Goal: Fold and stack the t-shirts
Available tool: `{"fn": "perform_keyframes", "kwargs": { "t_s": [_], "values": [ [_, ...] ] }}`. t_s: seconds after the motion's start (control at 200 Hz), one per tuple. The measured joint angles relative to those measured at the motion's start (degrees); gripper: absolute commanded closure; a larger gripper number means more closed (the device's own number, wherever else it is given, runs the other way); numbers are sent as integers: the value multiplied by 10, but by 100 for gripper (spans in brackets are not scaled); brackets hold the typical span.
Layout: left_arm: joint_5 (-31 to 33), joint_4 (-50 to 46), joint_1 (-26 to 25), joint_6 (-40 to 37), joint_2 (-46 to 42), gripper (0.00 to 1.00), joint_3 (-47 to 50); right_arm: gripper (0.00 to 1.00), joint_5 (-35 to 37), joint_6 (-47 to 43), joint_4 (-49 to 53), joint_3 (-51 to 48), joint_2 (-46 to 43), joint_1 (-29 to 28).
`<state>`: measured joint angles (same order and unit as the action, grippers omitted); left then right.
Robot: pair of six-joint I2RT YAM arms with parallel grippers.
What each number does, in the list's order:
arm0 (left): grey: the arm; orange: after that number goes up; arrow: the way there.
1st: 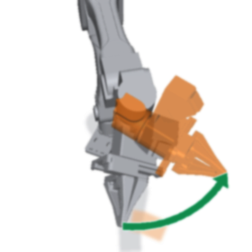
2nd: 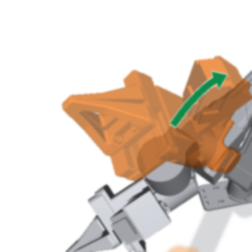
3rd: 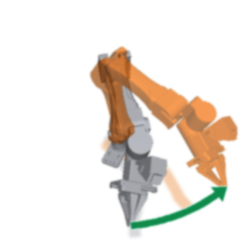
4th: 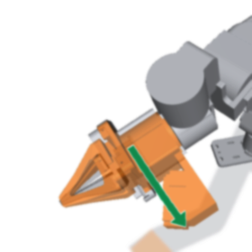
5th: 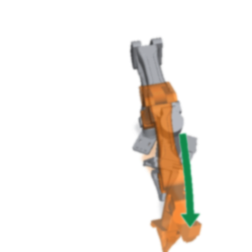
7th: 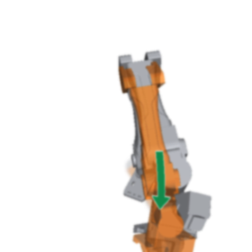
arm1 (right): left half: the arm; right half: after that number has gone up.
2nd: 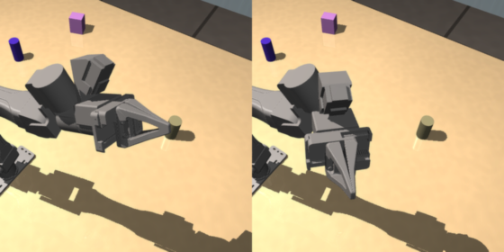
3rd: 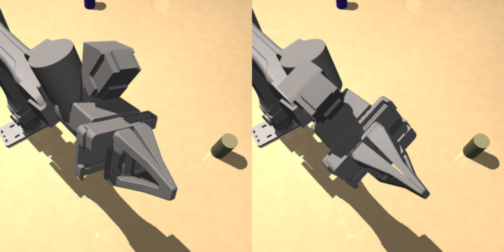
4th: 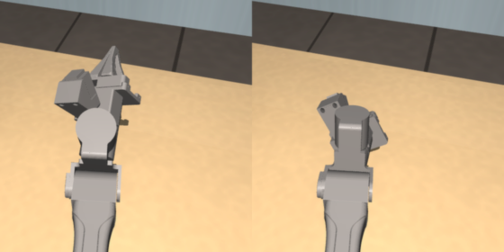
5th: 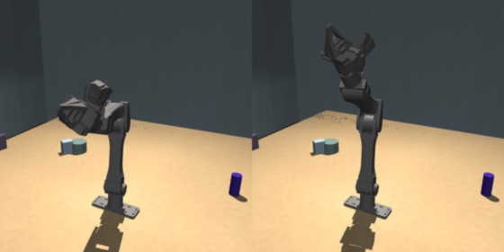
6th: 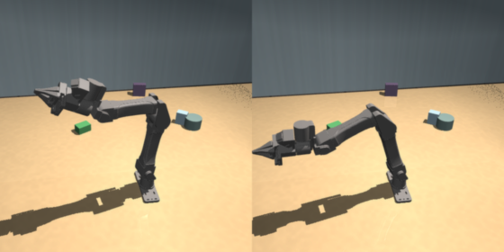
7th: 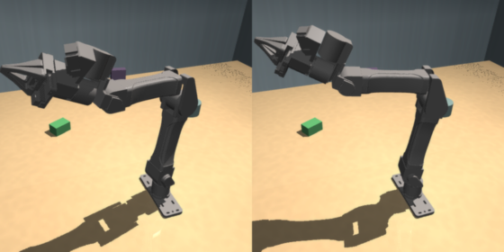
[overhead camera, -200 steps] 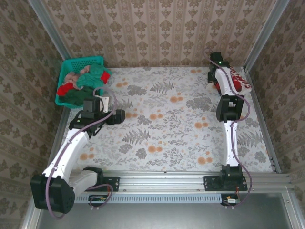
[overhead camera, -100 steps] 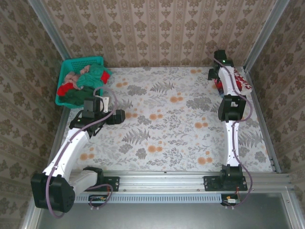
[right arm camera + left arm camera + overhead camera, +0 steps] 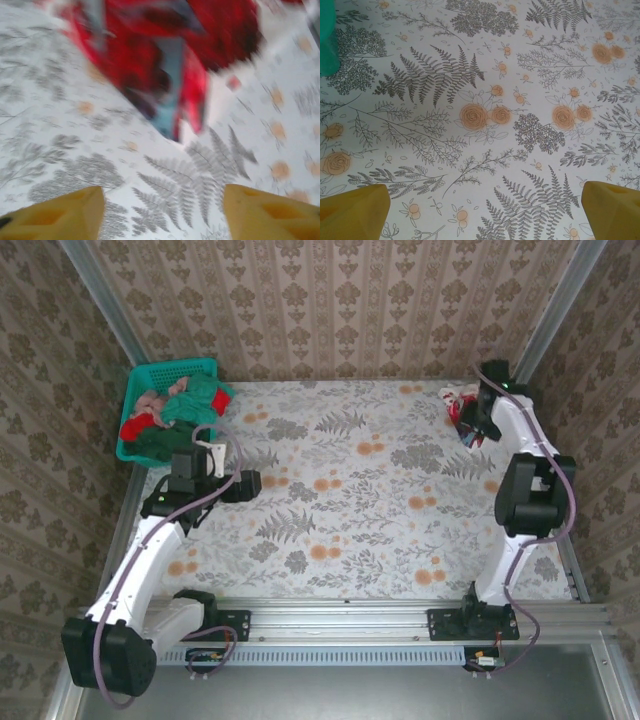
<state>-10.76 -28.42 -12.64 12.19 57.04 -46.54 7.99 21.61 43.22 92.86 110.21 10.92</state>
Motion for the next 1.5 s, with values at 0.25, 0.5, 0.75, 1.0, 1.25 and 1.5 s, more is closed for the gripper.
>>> {"fn": "perform_keyframes", "kwargs": {
  "t_s": [0.25, 0.5, 0.75, 1.0, 1.25, 1.5],
  "values": [
    [-6, 10, 0, 0, 6, 0, 2, 58, -26, 59, -38, -26, 90, 70],
    [4, 19, 0, 0, 10, 0, 8, 48, -58, 57, -23, 94, 184, 45],
    [68, 30, 4, 2, 22, 0, 8, 22, -85, 44, -56, 4, 107, 22],
    [195, 160, 8, -49, 7, 0, 76, 0, -42, -2, -223, -371, -285, -82],
    [213, 323, 71, -111, 61, 0, 201, 0, -6, -137, -558, -626, -337, -122],
    [120, 510, 148, -114, 173, 0, 242, 0, 24, -171, -688, -642, -285, -126]
  ]
}}
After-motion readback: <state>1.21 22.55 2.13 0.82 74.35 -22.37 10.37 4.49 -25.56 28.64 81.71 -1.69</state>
